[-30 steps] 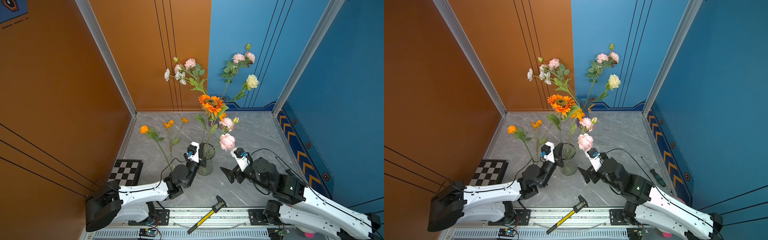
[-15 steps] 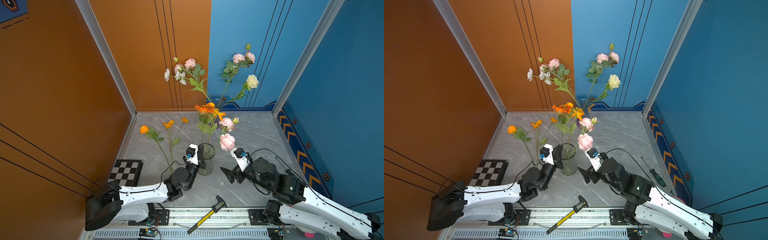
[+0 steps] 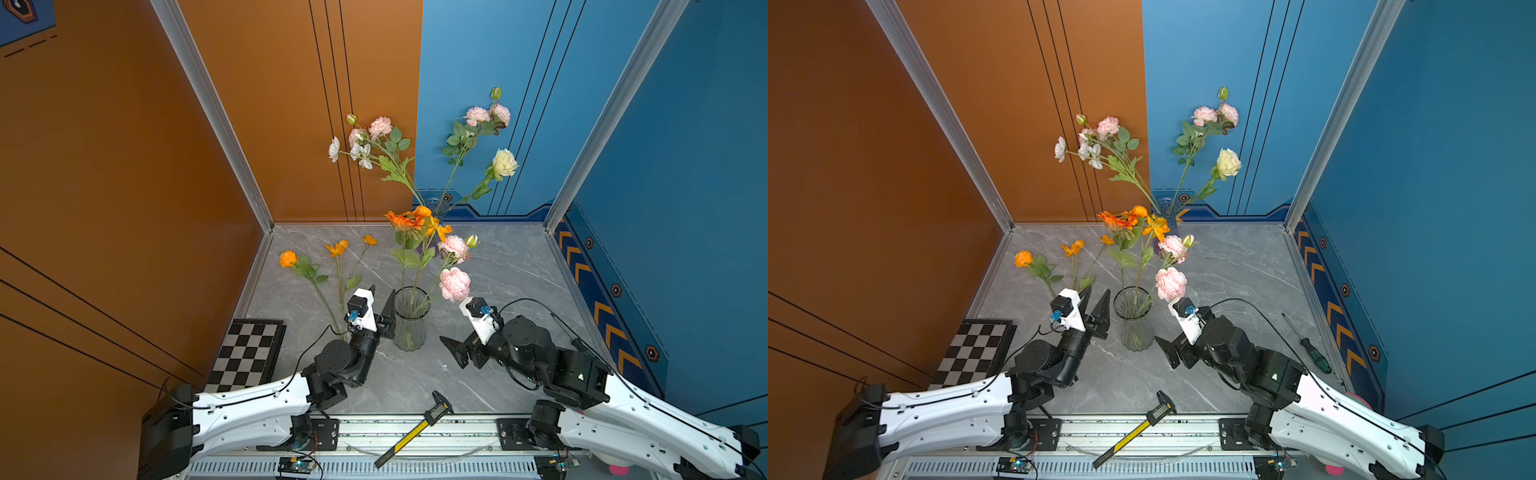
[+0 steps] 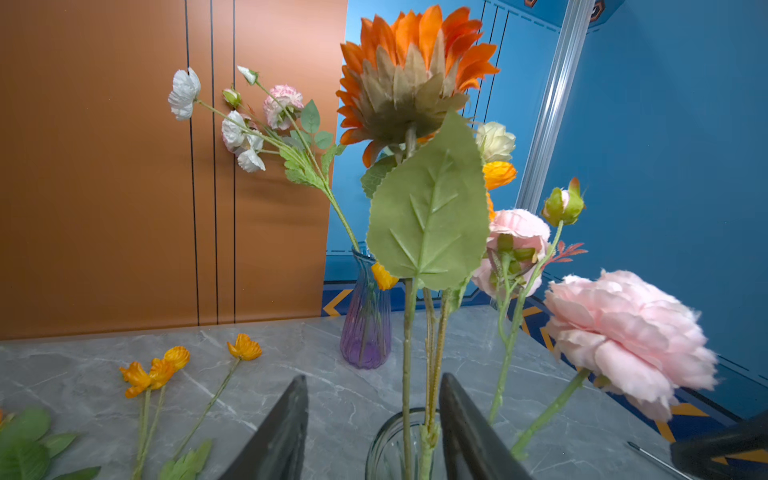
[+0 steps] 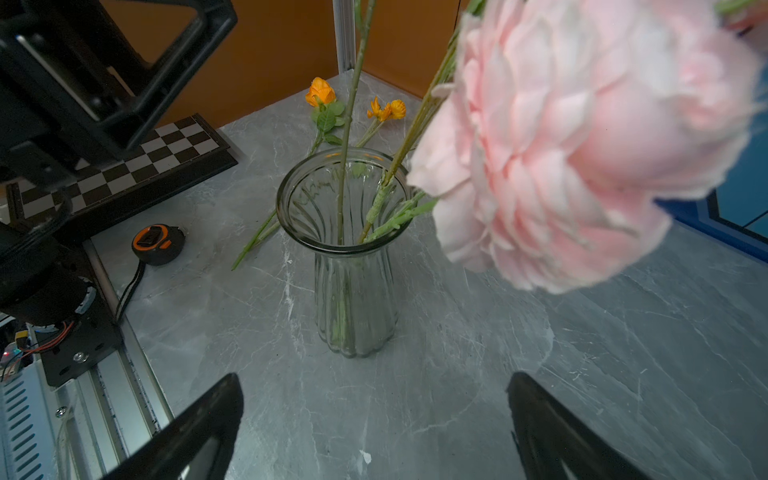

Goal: Arrange the flowers into the vase
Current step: 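Draw the left gripper back to the remaining flowers on the table, then close the left gripper on the yellow rose stem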

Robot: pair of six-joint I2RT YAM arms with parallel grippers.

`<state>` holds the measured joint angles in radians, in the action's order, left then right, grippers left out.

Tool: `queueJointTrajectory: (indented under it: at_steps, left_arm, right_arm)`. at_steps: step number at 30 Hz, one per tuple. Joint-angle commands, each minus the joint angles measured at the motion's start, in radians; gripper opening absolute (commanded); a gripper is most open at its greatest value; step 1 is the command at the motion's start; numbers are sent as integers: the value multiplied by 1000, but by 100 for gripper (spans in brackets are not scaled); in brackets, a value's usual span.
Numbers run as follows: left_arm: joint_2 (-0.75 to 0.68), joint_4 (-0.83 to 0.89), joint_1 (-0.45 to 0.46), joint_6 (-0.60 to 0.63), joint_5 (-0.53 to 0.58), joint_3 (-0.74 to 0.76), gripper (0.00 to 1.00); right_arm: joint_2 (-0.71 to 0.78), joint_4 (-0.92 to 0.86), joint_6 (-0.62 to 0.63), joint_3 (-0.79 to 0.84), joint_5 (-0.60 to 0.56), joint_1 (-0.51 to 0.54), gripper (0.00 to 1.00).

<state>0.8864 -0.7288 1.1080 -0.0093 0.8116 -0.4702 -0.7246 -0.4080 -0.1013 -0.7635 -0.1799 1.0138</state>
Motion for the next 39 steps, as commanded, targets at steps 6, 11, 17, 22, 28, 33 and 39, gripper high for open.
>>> queueJointTrajectory:
  at_steps: [6,11,17,22,28,33,39]
  left_arm:
    - [-34,1094,-567,-483,-430,-245,55]
    - [90,1163,-904,-560,-767,-233,51]
    - [336,1140,-1027,-541,-819,-283,46]
    - [582,1083,-1091,-517,-833,-389,38]
    - [799,1069,-1106,-510,-834,-535,33]
    - [894,1070,-1104,-520,-814,-604,30]
    - [949,1116,-1096,-506,-751,-647,26]
  right_arm:
    - [3,25,18,13,30,28,100]
    - [-18,24,19,9,8,88,100]
    - [-51,46,13,1,-26,161,100]
    - [-106,107,8,-5,-28,211,100]
    - [-144,146,15,-14,-32,238,100]
    - [-139,144,30,-5,-42,238,100]
    - [-121,141,40,8,-38,230,100]
